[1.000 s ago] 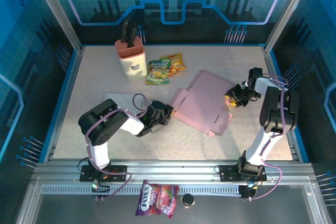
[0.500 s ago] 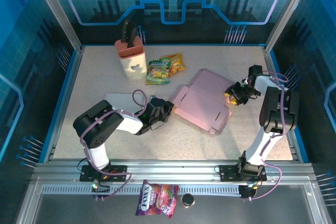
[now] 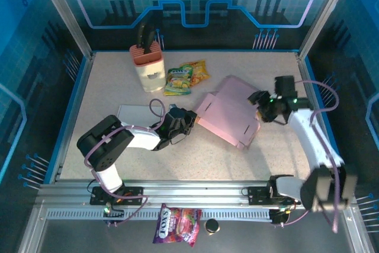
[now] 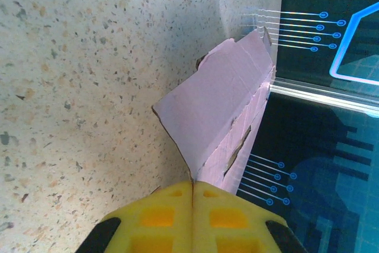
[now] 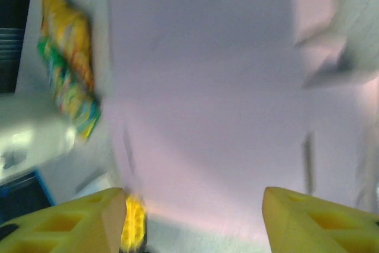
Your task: Fold the paper box
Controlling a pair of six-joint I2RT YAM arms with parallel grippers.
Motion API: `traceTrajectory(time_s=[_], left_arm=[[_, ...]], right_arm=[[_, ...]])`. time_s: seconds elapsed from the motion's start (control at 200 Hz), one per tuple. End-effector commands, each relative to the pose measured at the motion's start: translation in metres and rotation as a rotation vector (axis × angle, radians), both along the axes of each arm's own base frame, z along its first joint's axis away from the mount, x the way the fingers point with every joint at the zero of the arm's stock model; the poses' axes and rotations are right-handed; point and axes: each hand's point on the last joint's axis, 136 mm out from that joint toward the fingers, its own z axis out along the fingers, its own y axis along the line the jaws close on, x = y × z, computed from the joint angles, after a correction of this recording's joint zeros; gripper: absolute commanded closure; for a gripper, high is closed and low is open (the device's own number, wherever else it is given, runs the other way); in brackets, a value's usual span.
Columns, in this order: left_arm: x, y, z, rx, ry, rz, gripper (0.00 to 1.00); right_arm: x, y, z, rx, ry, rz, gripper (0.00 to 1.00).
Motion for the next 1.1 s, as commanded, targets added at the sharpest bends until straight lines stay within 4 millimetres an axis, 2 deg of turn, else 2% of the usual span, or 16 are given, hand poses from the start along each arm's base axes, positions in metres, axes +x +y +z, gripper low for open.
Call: traceTrajectory(time_s=[0.0, 0.06, 0.13, 0.43, 0.57, 0.81, 1.096], left_arm=[[0.006, -0.004, 0.020, -0.014, -0.041, 0.007, 1.00], [0.006, -0.005, 0.021, -0.016, -0.042, 0.005, 1.00], [0.005, -0.006, 0.022, -0.017, -0.042, 0.001, 1.00], [0.004, -0.008, 0.025, -0.024, -0.036, -0.007, 1.00], [0.003, -0.009, 0.027, -0.028, -0.034, -0.013, 1.00], [0.000, -0.008, 0.025, -0.032, -0.019, -0.011, 1.00], [-0.002, -0.009, 0.023, -0.030, -0.008, -0.013, 1.00]], right_arm=[[-0.048, 0.038, -0.038, 0.136, 0.170, -0.201, 0.31], [-0.056, 0.064, -0.048, 0.224, 0.157, -0.243, 0.27], [-0.056, 0.083, -0.055, 0.268, 0.138, -0.261, 0.22], [-0.054, 0.125, -0.084, 0.339, 0.144, -0.299, 0.17], [-0.045, 0.121, -0.091, 0.308, 0.085, -0.329, 0.14], [-0.021, 0.114, -0.095, 0.316, -0.066, -0.388, 0.17], [-0.013, 0.111, -0.075, 0.340, -0.156, -0.383, 0.41]])
